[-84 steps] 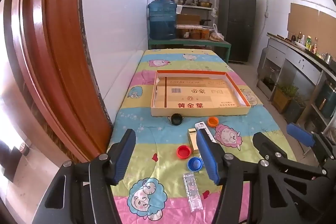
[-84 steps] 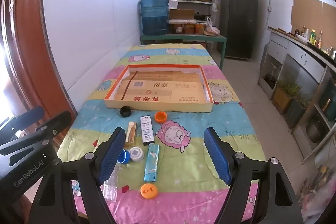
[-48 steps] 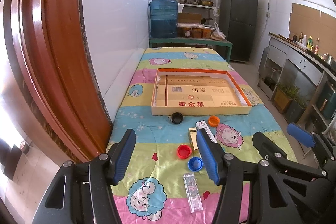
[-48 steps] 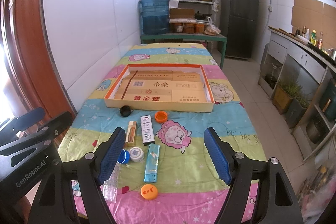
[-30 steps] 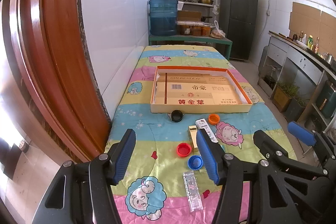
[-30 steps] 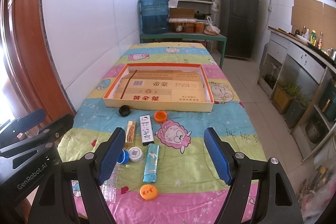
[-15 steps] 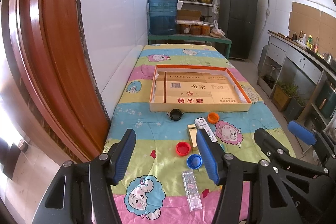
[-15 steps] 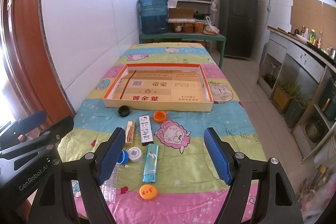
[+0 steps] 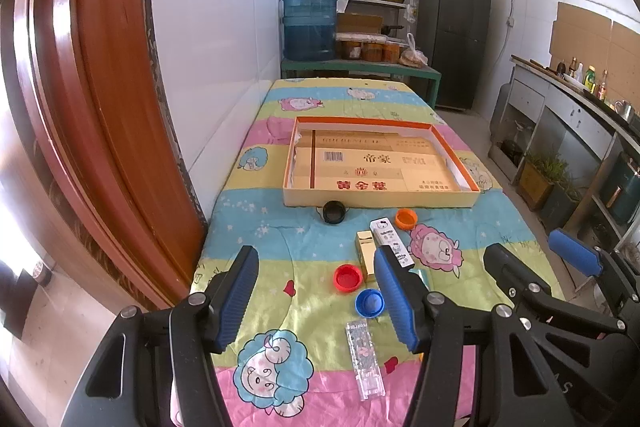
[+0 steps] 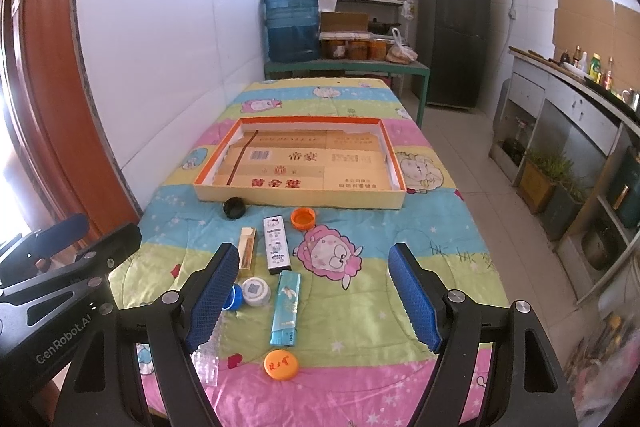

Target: Organize rigid objects

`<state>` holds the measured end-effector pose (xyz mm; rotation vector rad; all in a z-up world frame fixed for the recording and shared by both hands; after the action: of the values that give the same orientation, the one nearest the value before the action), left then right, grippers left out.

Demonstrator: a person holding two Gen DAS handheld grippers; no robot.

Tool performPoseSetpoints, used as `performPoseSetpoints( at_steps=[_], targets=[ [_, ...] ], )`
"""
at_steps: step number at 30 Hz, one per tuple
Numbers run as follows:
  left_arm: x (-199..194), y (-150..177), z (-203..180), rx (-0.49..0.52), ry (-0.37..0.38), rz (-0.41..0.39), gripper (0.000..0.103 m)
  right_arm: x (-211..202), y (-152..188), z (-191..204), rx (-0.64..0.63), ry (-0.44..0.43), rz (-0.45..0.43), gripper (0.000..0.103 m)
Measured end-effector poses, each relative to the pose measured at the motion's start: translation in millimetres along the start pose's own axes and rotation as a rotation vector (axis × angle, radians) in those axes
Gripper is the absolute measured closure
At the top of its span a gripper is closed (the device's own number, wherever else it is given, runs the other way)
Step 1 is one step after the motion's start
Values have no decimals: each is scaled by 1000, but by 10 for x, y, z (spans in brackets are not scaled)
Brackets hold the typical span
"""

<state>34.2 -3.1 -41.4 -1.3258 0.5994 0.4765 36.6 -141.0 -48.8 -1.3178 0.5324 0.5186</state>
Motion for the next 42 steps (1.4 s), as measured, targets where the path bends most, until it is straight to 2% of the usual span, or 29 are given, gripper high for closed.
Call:
performPoseSetpoints(
  at_steps=[13, 19, 24, 33, 36, 42],
  targets=[
    [82, 59, 62, -19, 12, 25, 43, 16, 18, -38, 6, 9, 5, 25],
    [238, 304, 20, -22, 60, 61, 43, 68, 167, -156, 8, 31, 10, 25],
    [450, 598, -192, 18, 115, 133, 43, 198, 383, -307, 33, 49, 61, 25],
    [622, 828, -399, 40, 134, 172, 44, 291, 543, -416, 47, 55, 98, 25],
    [685, 858, -395, 34, 131, 183, 51, 318, 590, -418, 51, 40, 114, 24],
    [708, 912, -378, 0, 202, 174, 77, 357, 723, -330, 12, 1, 140, 24]
  ],
)
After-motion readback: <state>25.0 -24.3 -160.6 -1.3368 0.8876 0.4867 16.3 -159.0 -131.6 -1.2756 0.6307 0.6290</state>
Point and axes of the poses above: each gripper's, at about its wrist camera, not at the fingertips, and x roughly the way its jaws point, z to its left, y to its underside, the point moved 4 cm from there along x, roughly the way its jaws point, and after that the axes turned 11 degrees about x, right-handed, at the moved point
